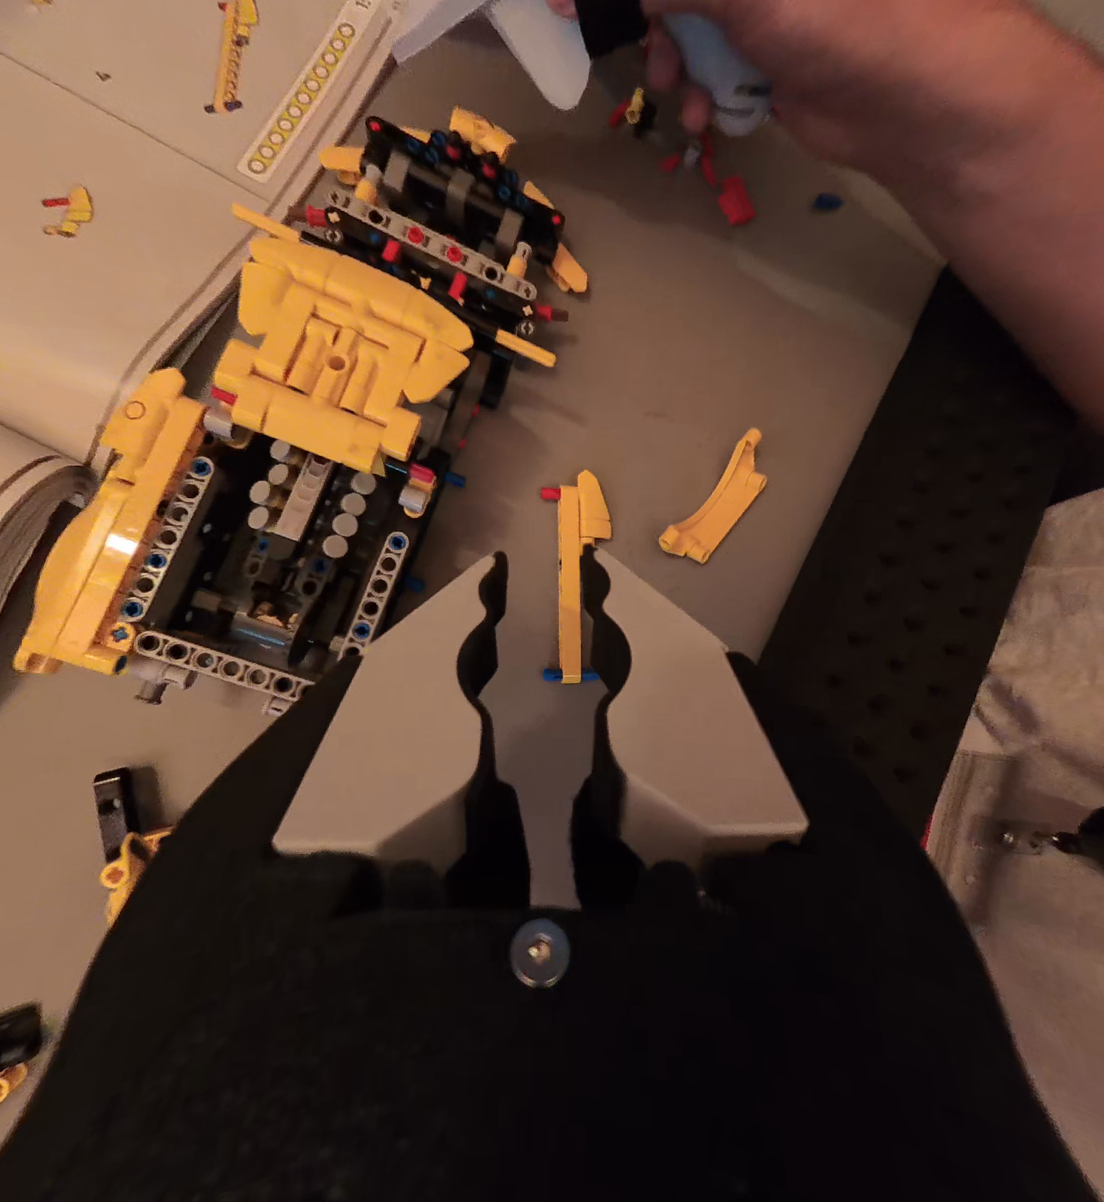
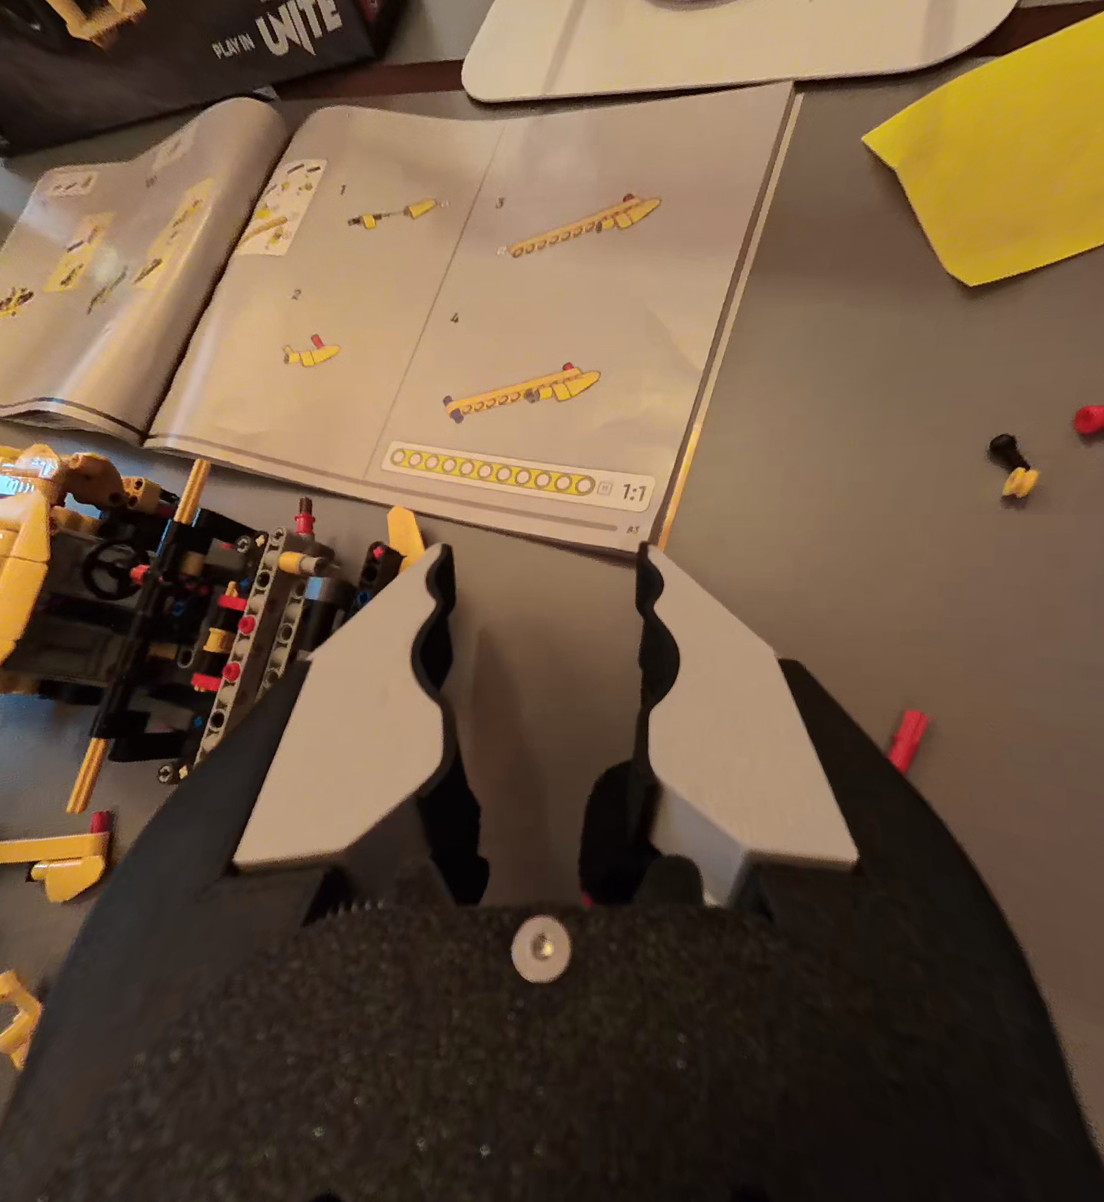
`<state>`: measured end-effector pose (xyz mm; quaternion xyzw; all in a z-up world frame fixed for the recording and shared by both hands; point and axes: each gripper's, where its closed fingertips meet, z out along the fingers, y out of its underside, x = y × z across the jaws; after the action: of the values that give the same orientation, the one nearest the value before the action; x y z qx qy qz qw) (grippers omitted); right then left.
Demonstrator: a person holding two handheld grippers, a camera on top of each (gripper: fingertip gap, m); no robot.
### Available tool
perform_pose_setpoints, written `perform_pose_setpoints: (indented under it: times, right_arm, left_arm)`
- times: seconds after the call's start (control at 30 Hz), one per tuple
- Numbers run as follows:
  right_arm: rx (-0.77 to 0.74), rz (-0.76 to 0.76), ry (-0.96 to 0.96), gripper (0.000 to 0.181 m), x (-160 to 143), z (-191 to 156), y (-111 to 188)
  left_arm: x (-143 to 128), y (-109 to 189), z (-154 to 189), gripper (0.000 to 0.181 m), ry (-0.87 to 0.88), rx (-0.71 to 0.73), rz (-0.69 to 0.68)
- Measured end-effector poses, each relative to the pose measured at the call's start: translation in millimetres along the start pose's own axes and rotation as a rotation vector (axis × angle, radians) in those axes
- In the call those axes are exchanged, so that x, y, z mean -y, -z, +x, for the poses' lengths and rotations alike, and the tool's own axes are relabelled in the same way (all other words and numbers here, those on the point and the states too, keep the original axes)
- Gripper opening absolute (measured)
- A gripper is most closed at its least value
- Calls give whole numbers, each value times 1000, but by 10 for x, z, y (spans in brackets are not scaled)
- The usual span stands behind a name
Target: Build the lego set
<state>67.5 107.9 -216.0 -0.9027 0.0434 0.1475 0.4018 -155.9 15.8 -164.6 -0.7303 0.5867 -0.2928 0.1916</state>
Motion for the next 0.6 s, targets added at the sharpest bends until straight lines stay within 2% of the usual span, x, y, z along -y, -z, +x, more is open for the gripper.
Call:
perform_pose_setpoints:
  times: [0.23,0.6]
  right_arm:
    - [-33,-23,-5,56,-22,82,-48]
    - [-8,-4,-8,54,46,26,-39]
  left_arm:
    - [-26,-47,-49,23,-19,-7,-24]
    - [-40,-70,-61,22,-13,-17,-31]
